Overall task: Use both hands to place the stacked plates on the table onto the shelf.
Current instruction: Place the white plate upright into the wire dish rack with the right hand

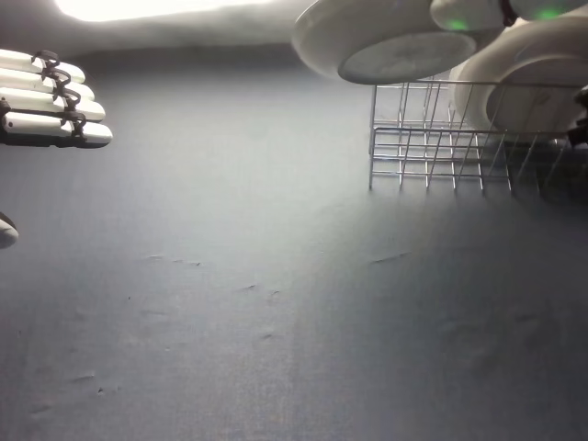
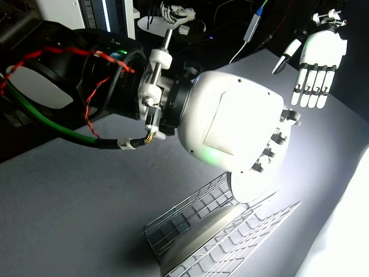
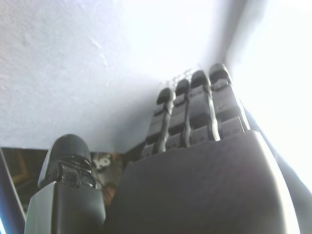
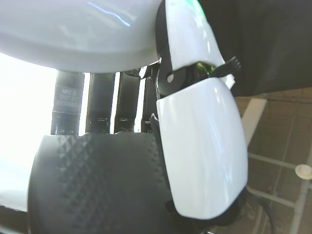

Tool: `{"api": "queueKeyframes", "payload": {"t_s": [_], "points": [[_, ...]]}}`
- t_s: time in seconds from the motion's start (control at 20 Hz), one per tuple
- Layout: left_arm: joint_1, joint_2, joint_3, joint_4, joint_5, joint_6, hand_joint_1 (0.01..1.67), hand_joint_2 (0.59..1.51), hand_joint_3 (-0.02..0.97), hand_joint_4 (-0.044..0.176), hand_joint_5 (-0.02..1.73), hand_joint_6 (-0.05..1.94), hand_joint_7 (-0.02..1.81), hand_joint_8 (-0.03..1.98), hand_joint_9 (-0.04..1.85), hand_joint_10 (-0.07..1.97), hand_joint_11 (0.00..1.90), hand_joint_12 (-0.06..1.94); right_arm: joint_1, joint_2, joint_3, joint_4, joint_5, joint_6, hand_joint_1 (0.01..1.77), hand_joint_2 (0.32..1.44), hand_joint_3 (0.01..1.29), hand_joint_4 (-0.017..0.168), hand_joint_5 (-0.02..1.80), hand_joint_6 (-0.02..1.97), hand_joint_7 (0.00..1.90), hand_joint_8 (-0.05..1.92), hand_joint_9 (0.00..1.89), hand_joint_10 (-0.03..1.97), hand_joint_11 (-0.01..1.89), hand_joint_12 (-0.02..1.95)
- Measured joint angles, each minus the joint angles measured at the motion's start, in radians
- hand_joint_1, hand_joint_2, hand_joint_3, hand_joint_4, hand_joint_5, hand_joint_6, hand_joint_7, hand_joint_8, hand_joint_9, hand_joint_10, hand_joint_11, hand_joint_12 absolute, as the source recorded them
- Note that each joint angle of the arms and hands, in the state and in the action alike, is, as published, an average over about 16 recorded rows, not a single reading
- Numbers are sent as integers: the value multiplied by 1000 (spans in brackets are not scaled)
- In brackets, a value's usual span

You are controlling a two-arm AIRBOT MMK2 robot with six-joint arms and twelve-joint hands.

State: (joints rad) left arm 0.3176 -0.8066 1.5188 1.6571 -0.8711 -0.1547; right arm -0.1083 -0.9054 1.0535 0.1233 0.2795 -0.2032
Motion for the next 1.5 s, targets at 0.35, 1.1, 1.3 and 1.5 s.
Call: {"api": "queueKeyframes", "payload": {"t_s": [0.35,1.1,1.3,1.5], "points": [[0,0,0,0,-1,0,14,1172,19,4,22,6,19,2,22,15,14,10,25,0,-20,0,-7,0,1387,1001,12,-6,872,917,1020,921,1012,1046,909,1252],[0,0,0,0,-2,-1,13,1173,19,4,21,6,19,2,22,15,13,11,-9,58,-64,1,4,-8,1388,1006,12,-4,893,928,1018,895,1010,1040,921,1256],[0,0,0,0,-3,-2,13,1173,19,4,19,6,19,2,22,15,13,11,-42,73,-61,-4,26,-17,1388,1009,12,1,911,940,1019,882,1017,1035,921,1261],[0,-1,0,0,-5,-3,14,1173,19,4,17,6,19,2,22,15,13,11,-84,78,-47,-18,54,-28,1387,1015,11,4,931,964,1017,863,1016,1036,915,1261]]}}
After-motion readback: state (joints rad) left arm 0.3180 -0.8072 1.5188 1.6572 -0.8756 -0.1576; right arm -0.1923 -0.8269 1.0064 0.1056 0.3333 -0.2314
